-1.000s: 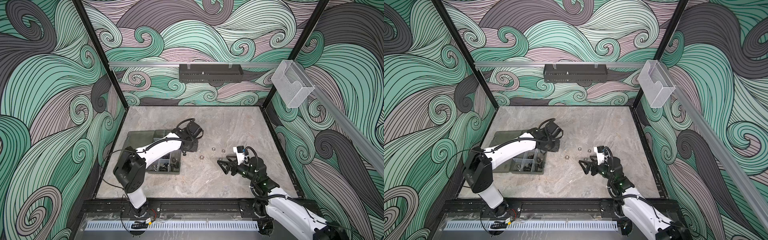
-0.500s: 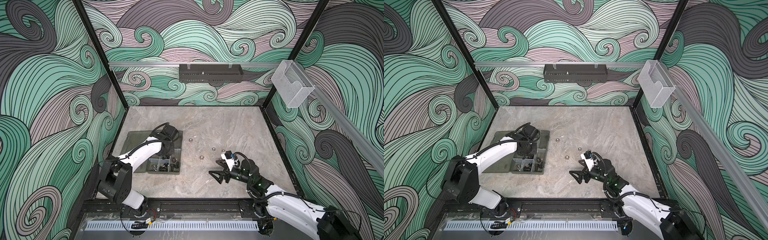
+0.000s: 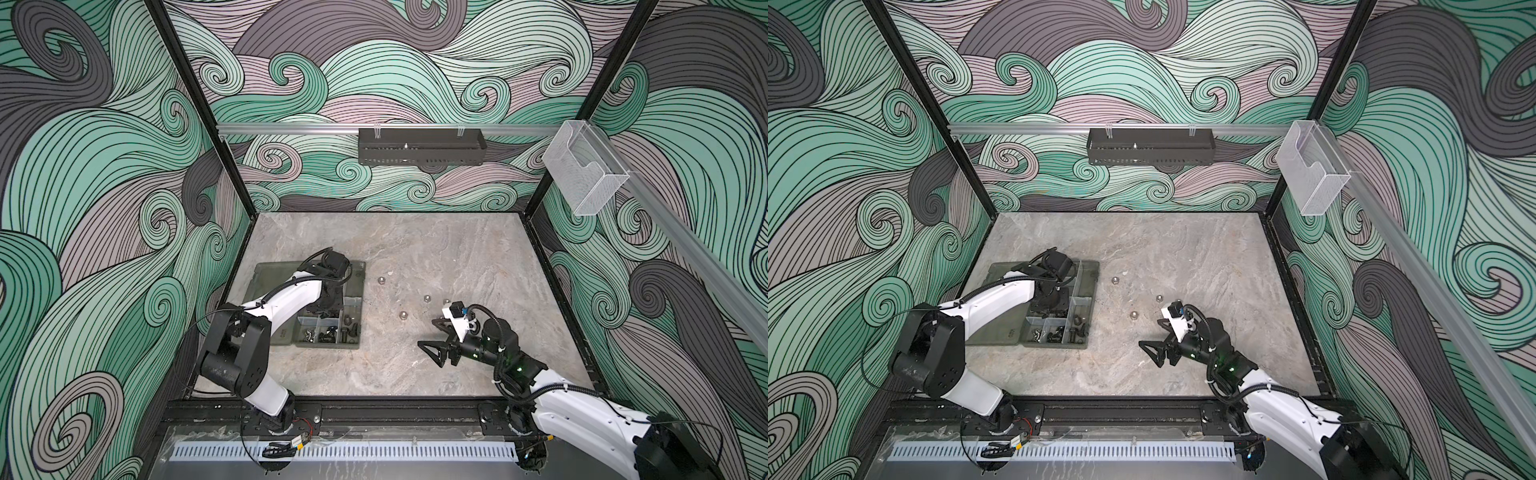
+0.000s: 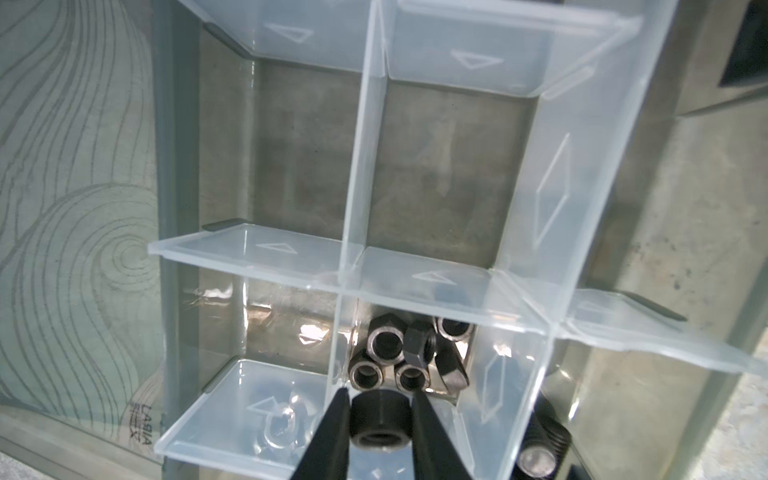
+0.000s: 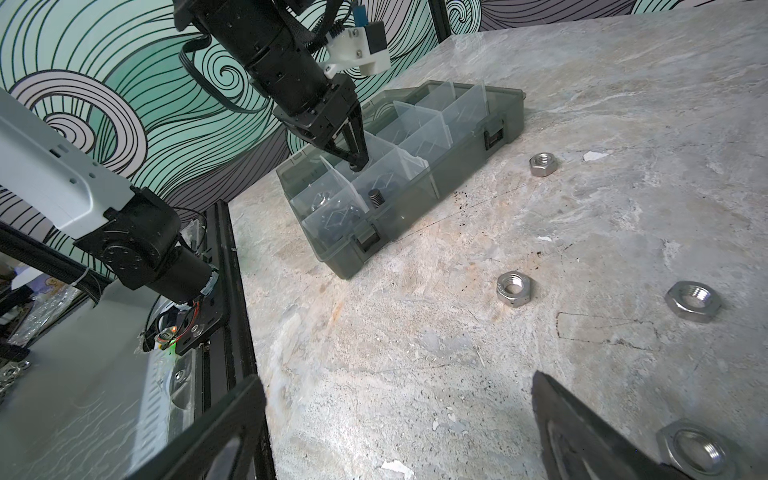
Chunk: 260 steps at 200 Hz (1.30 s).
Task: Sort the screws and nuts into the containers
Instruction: 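Lower the black hex nut into the box compartment and open the left gripper, then move the open left gripper back over the nut pile near the right gripper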
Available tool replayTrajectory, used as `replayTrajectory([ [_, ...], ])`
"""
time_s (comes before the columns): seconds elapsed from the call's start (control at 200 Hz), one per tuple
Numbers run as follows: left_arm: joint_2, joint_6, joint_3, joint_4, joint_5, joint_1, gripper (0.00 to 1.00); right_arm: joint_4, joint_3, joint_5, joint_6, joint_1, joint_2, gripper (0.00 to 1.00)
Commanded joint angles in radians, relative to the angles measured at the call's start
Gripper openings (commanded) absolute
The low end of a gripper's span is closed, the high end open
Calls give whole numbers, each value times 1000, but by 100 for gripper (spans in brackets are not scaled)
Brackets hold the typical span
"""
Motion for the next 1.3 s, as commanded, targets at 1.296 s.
replayTrajectory([
  [1.296, 64, -5, 169, 215, 233, -390, 35, -195, 34, 187, 136, -121, -110, 100],
])
